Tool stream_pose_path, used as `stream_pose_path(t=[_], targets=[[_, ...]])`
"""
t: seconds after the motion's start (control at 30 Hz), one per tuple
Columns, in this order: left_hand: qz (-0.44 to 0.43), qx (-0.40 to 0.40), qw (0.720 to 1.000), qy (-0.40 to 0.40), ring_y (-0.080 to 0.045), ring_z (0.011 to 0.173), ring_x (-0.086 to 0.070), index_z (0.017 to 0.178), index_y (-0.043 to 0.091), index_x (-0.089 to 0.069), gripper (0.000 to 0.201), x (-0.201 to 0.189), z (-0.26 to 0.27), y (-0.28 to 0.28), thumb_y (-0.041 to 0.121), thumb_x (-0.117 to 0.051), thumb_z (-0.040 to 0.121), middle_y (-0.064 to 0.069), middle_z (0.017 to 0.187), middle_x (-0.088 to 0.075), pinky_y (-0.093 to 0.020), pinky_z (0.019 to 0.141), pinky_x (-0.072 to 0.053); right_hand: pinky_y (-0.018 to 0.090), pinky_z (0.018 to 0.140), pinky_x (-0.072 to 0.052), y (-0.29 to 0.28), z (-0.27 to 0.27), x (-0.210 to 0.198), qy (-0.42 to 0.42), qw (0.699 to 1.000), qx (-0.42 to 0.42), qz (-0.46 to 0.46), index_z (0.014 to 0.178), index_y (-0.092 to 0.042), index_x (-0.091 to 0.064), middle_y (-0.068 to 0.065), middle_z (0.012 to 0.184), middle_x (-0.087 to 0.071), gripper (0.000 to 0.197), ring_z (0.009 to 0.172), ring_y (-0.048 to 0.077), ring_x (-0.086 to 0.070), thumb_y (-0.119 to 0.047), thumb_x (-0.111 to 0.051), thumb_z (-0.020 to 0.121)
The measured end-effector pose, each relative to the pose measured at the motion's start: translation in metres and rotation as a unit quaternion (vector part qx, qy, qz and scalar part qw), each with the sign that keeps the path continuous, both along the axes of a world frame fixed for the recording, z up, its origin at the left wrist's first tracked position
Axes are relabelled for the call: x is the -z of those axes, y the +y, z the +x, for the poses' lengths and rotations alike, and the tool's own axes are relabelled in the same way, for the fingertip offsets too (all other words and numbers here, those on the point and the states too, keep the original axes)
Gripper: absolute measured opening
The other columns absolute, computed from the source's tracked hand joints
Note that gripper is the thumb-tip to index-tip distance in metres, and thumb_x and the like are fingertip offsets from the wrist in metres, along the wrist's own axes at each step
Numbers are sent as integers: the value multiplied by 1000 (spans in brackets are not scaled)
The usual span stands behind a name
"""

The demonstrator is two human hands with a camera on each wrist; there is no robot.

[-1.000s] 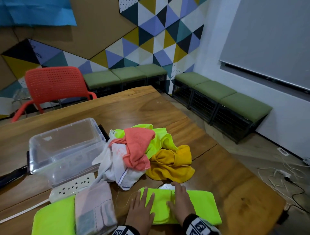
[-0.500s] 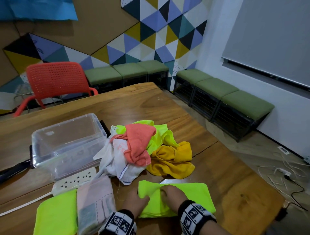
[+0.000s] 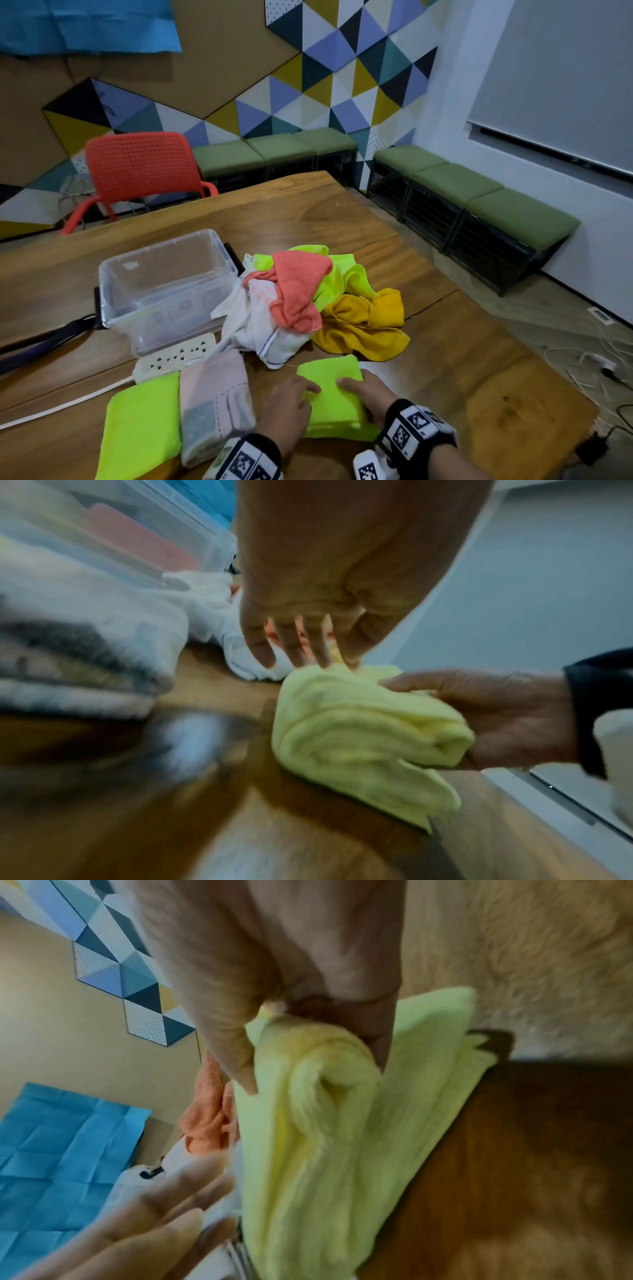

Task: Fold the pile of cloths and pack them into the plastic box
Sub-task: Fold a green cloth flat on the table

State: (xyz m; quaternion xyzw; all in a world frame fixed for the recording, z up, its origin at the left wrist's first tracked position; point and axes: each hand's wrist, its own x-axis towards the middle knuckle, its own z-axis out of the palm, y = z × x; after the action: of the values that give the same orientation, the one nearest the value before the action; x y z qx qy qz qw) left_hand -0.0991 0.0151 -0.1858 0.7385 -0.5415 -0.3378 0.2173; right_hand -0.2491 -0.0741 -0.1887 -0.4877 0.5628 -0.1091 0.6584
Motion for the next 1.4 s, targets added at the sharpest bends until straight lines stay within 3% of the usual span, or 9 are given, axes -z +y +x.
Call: stream_pose_path(t=[0.13, 0.27, 0.5, 0.67, 0.87, 1.0, 1.1, 1.27, 1.4], targets=[[108, -152, 977, 106, -25, 128, -43, 137, 8, -37, 57, 18, 5, -7, 32, -58, 90, -13, 140, -43, -29, 103, -36, 35, 94, -45, -2, -22, 15, 93, 992, -31, -74, 126, -2, -49, 17, 125, -57, 40, 101, 24, -54, -20, -58, 91], [178, -114, 957, 198, -24, 123, -50, 135, 3, -39, 91, 29, -5, -18, 50, -76, 66, -10, 136, -51, -31, 104, -40, 29, 93, -42, -4, -35, 23, 221, 957, -114, -150, 138, -15, -25, 13, 131, -50, 60, 118, 26, -51, -21, -59, 89], [136, -39, 980, 137, -24, 115, -55, 129, 17, -43, 61, 22, -27, -28, 28, -67, 74, -8, 125, -57, -30, 96, -45, 40, 113, -25, -18, -29, -6, 360, 854, -285, -243, 149, -25, -5, 10, 153, -15, 84, 141, 31, -19, -15, -59, 86], [28, 54, 980, 188, -19, 97, -54, 96, 34, -43, 40, -6, -27, -31, 27, -57, 59, 5, 93, -53, -26, 78, -45, 31, 103, -34, -26, -35, -47, 194, 872, -402, -203, 150, -19, -3, 7, 151, -27, 92, 136, 26, -31, -6, -64, 81], [-82, -100, 893, 431, -15, 99, -63, 106, 22, -52, 47, -25, -21, -28, 26, -81, 69, 0, 107, -63, -18, 71, -54, 34, 78, -56, -14, -54, -51, -82, 990, -108, -45, 117, -19, -51, 5, 109, -66, 78, 94, 20, -66, -29, -77, 44], [-100, -113, 879, 453, -6, 93, -66, 108, 22, -52, 75, -41, -29, -15, 47, -88, 46, 1, 110, -64, -25, 83, -56, 31, 63, -57, -6, -33, -63, -154, 986, -45, -43, 122, -5, -54, 7, 96, -70, 79, 81, 22, -68, -20, -74, 47], [-150, -152, 869, 447, -18, 107, -61, 126, 19, -43, 60, -62, -16, -5, 24, -74, 75, -6, 127, -59, -38, 95, -51, 34, 66, -59, 0, -12, -86, -283, 959, 16, -16, 109, -14, -66, 10, 100, -73, 78, 87, 26, -71, -42, -86, 40], [-185, -77, 872, 446, -8, 93, -63, 126, 15, -43, 58, -111, 6, 7, 14, -63, 71, 4, 109, -62, -23, 83, -54, 33, 63, -59, -6, 18, -131, -356, 934, 1, 20, 93, -16, -77, 12, 97, -74, 71, 86, 24, -72, -73, -39, 74], [-192, -126, 868, 441, -9, 90, -63, 130, 10, -39, 52, -111, 20, 22, -1, -60, 84, 3, 107, -61, -21, 77, -54, 29, 82, -49, -13, 45, -138, -332, 939, 42, -75, 128, -19, -49, -5, 123, -60, 68, 110, 14, -60, -61, -48, 75]])
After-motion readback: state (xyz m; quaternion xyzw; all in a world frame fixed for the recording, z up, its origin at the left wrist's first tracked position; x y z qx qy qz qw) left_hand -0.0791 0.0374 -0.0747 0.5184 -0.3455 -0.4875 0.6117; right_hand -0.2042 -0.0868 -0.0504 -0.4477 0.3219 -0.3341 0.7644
